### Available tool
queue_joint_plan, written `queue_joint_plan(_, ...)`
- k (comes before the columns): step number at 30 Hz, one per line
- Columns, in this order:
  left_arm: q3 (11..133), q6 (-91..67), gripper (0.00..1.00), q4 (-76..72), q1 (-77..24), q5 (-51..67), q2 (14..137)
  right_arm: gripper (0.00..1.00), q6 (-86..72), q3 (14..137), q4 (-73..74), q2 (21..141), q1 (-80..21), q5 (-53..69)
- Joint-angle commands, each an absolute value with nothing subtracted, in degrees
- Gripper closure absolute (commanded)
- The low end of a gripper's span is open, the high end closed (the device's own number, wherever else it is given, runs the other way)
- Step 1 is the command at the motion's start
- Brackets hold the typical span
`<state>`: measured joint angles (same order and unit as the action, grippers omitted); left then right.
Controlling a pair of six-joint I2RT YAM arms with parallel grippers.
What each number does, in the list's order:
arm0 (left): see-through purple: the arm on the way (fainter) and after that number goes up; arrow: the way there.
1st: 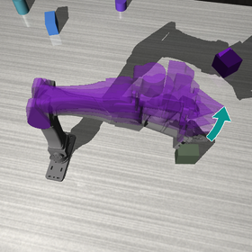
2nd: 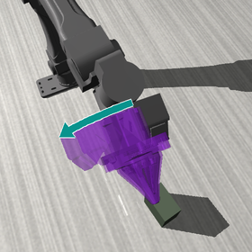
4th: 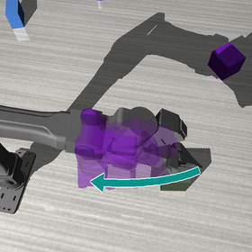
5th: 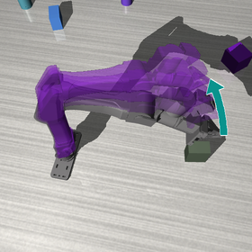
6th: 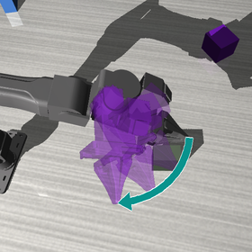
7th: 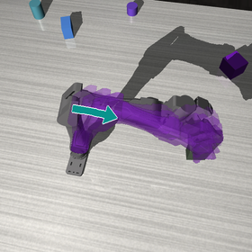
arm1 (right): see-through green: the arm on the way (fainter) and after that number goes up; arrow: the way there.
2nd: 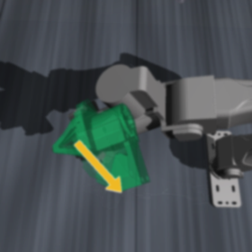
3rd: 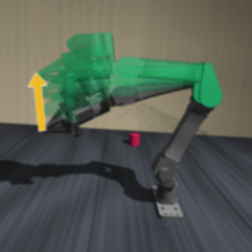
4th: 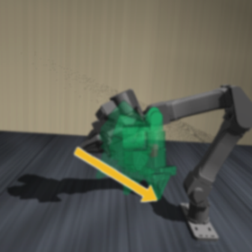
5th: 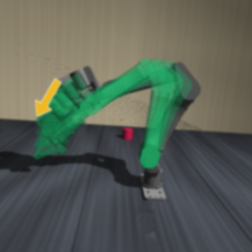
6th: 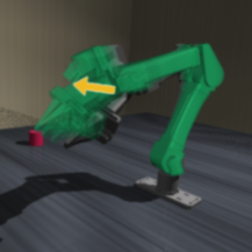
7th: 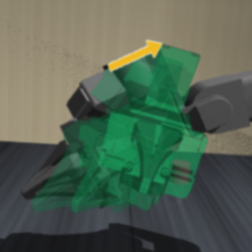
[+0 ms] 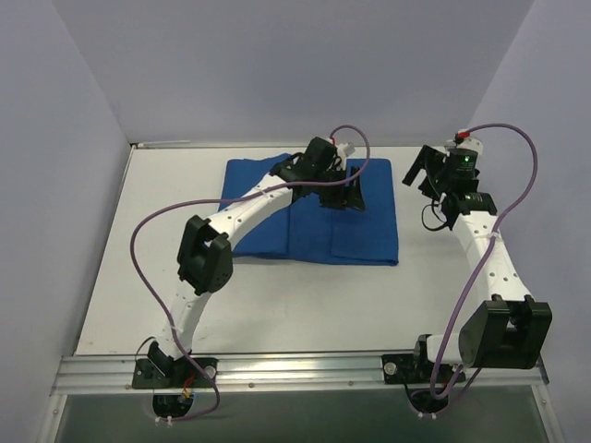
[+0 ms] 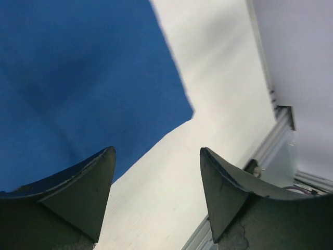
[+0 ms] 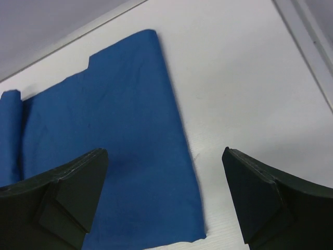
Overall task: Open and lay out the surgical kit
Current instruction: Open the surgical kit at the center of the board.
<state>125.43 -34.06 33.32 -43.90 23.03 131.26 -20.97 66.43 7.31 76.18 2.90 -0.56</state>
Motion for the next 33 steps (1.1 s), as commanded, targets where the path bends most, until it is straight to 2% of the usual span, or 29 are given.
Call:
queue_joint_plan(1, 119.83, -28.22, 0.25, 38.05, -40.26, 13.47, 118.59, 0.01, -19.51, 64.17, 6.52, 75.50, 1.68, 7.54)
queue_joint_plan(3, 110.51, -28.30, 0.21, 38.06, -38.06, 7.16, 111.64, 0.01, -19.43, 63.37, 6.15, 76.46, -2.79, 9.84)
queue_joint_plan(5, 103.84, -27.86, 0.20, 38.49, -36.31, 2.92, 106.55, 0.02, -19.25, 63.72, 6.50, 79.18, -7.53, 5.92)
queue_joint_plan(6, 102.58, -27.34, 0.20, 39.02, -35.95, 0.99, 105.57, 0.02, -19.34, 64.16, 6.42, 81.54, -12.78, 4.06)
queue_joint_plan(13, 101.78, -22.06, 0.21, 47.45, -35.33, -14.74, 103.54, 0.08, -24.96, 69.25, 6.58, 96.14, -23.46, -8.42)
queue_joint_plan(15, 102.13, -21.27, 0.22, 49.21, -35.33, -16.08, 103.62, 0.09, -25.13, 71.79, 8.25, 100.08, -24.17, -12.11)
queue_joint_plan(20, 100.20, -18.90, 0.25, 50.97, -35.24, -17.75, 102.04, 0.16, -23.64, 84.18, 15.81, 108.79, -24.26, -12.74)
queue_joint_plan(24, 98.01, -16.97, 0.28, 53.43, -35.16, -17.23, 99.06, 0.33, -23.64, 90.60, 21.60, 114.60, -25.05, -12.22)
queue_joint_plan(33, 97.20, -16.08, 0.30, 54.67, -35.16, -16.35, 97.91, 0.43, -25.14, 95.71, 27.16, 120.05, -25.22, -13.19)
